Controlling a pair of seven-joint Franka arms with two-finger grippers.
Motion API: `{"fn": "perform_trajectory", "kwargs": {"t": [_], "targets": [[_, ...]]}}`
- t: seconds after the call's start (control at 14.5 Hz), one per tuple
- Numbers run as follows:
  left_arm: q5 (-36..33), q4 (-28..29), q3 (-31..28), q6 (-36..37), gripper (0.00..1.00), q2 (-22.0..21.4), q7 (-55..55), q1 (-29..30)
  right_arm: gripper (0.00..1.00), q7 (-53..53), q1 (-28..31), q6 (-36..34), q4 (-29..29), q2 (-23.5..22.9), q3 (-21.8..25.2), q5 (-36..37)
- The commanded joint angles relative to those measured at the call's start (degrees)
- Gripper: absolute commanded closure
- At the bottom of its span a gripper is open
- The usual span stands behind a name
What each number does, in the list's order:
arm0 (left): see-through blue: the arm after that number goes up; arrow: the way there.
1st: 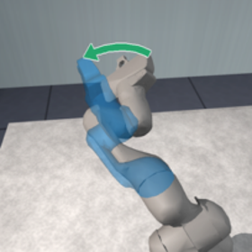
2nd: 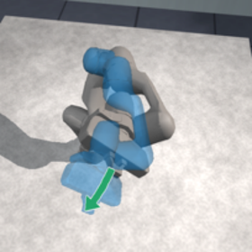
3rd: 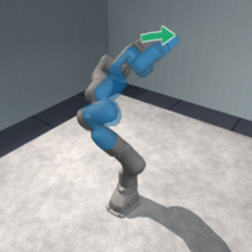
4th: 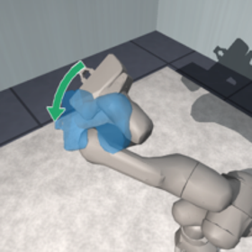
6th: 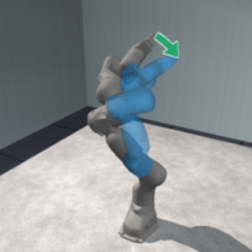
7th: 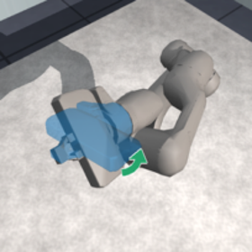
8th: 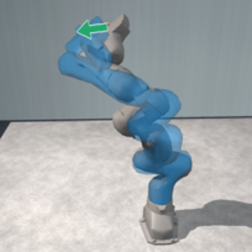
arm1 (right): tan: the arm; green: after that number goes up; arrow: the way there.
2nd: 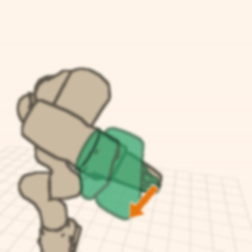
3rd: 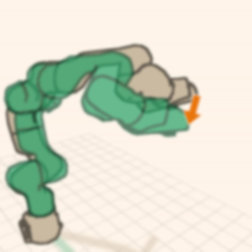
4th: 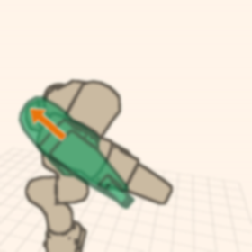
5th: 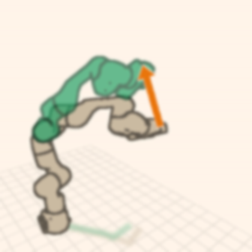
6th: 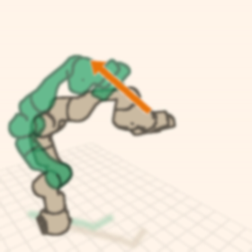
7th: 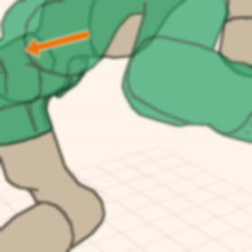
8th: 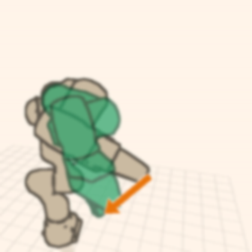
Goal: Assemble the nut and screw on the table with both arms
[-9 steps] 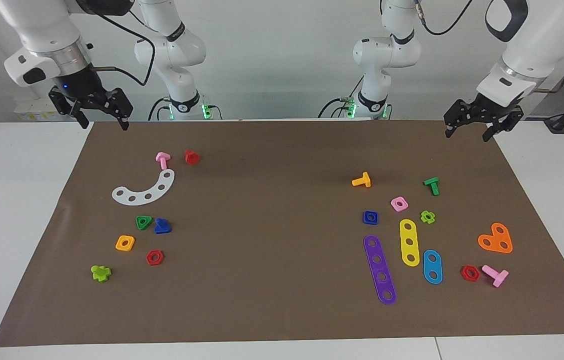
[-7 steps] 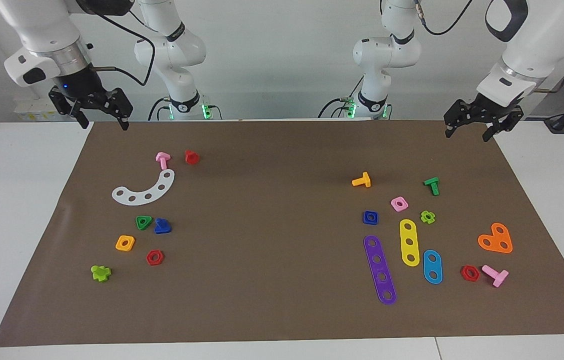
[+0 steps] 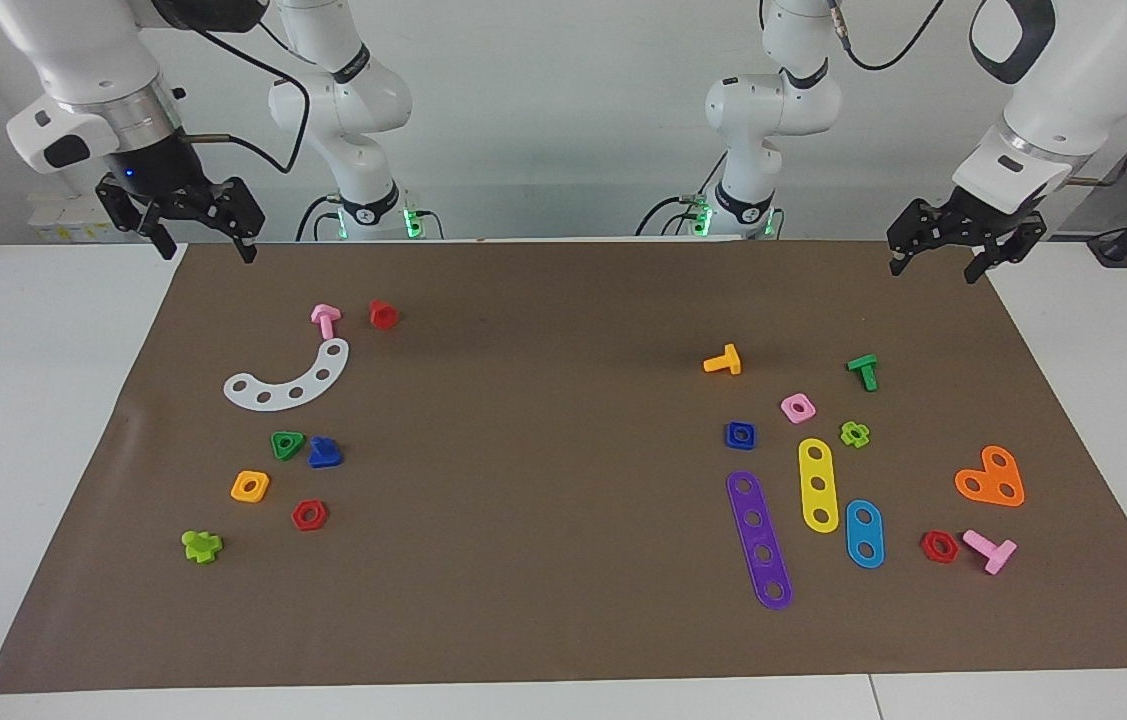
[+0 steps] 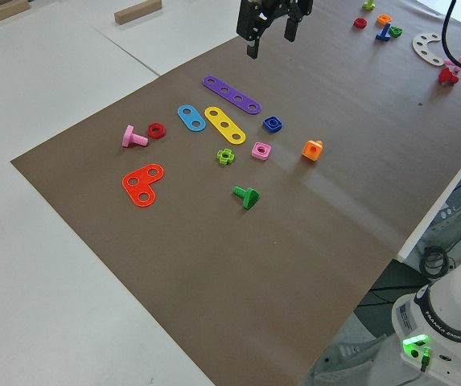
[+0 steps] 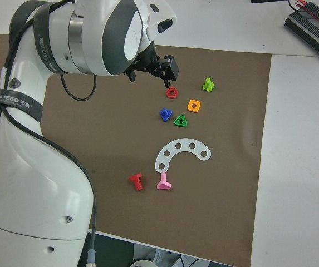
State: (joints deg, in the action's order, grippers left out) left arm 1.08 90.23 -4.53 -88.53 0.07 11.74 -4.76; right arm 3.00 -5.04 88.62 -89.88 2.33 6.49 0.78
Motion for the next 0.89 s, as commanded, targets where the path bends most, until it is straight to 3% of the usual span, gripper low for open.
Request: {"fn": "perform_trajectory", "kwargs": {"t": [0.0, 0.14, 0.28, 0.55, 0.83], "targets": [[-1.0, 2.1, 0.2, -1.2, 0.00, -1.8, 0.8, 0.5, 0.00, -1.5, -1.1, 9.7, -7.5, 1.2, -0.3, -0.3], [-1.0, 2.1, 0.2, -1.2, 0.00, -1.8, 0.8, 0.5, 0.00, -1.6, -2.1, 18.3, -12.8, 0.5, -0.3, -0.3], [-1.0, 2.1, 0.2, -1.2, 0.00, -1.8, 0.8, 0.5, 0.00, -2.9, -2.5, 20.4, -12.6, -4.0, -0.3, -0.3], [-1.0, 2.7, 0.2, -1.4, 0.00, -2.1, 0.7, 0.5, 0.00, -12.9, -2.4, 31.8, -16.6, -12.7, -0.3, -2.2], [-1.0, 3.4, 0.2, -2.0, 0.00, -2.3, 0.4, 0.4, 0.00, -15.5, -2.5, 41.2, -24.3, -14.9, -0.3, -2.3]]}}
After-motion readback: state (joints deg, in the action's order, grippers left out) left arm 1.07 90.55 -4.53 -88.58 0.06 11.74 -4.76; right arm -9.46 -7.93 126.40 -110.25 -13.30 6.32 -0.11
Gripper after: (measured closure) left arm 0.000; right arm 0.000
